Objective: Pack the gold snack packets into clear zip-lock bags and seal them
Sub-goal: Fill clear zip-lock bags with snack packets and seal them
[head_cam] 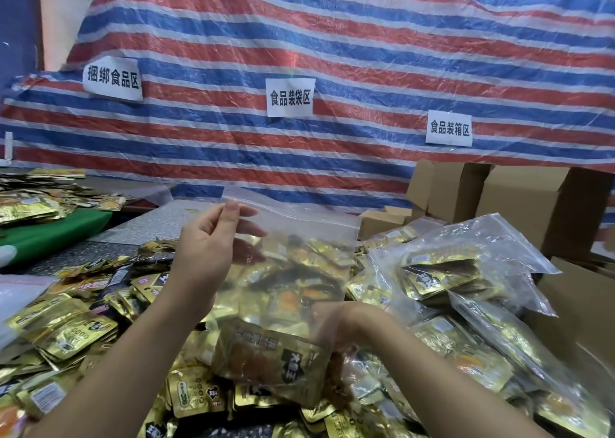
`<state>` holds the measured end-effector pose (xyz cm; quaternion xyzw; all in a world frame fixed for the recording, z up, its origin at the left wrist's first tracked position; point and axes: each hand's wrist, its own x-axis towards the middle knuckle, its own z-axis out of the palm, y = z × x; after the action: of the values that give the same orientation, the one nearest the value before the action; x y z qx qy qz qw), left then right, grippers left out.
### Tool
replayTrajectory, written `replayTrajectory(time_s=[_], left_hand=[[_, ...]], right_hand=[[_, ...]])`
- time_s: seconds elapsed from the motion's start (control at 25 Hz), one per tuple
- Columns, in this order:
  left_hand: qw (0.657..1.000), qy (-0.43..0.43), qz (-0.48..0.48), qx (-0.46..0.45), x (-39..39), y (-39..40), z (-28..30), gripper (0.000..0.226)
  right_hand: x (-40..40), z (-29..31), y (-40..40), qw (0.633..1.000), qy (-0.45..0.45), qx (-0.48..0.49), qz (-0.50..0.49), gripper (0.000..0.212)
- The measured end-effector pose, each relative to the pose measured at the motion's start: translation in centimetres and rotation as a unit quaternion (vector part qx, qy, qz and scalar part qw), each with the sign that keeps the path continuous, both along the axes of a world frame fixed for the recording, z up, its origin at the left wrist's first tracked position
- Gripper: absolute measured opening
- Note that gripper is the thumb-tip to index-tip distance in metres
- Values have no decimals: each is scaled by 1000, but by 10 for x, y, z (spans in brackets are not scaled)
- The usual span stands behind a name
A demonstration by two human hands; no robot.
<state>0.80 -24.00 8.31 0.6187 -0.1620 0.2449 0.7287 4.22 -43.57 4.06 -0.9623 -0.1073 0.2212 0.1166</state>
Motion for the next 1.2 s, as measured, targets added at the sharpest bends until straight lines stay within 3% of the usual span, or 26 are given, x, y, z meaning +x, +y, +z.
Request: replayTrajectory(time_s=[0.24,0.36,0.44,0.56,0.68,0.8,0.88,1.0,1.2], left_hand=[[1000,17,-17,-13,-3,3,-12,34],[1000,11,-15,-9,-6,3,-14,34],[1000,12,-14,-7,-6,3,-15,33],[1000,18,-14,-9,-6,4,-16,34],[999,14,-23,-18,-6,5,-17,35],[999,11,-26,-19,-7,5,-17,36],[1000,12,-21,-18,-7,4,-18,34],[1000,16,-17,-13,-6,4,-18,31],[1000,13,-22,-10,-7,4,-18,24]], right_hand=[[0,-6,-8,996,-37,65,-54,16],[-3,-3,-7,987,-56,119,-92,35],[-4,-2,-5,981,-62,150,-103,32],[-6,-6,-4,966,-76,214,-125,43],[-12,-7,-4,956,-100,235,-141,37],[-9,-10,-10,931,-132,275,-202,50],[-5,-7,-17,875,-107,387,-269,50],[2,4,-26,734,-18,592,-332,40],[0,31,-30,572,-19,718,-396,24]])
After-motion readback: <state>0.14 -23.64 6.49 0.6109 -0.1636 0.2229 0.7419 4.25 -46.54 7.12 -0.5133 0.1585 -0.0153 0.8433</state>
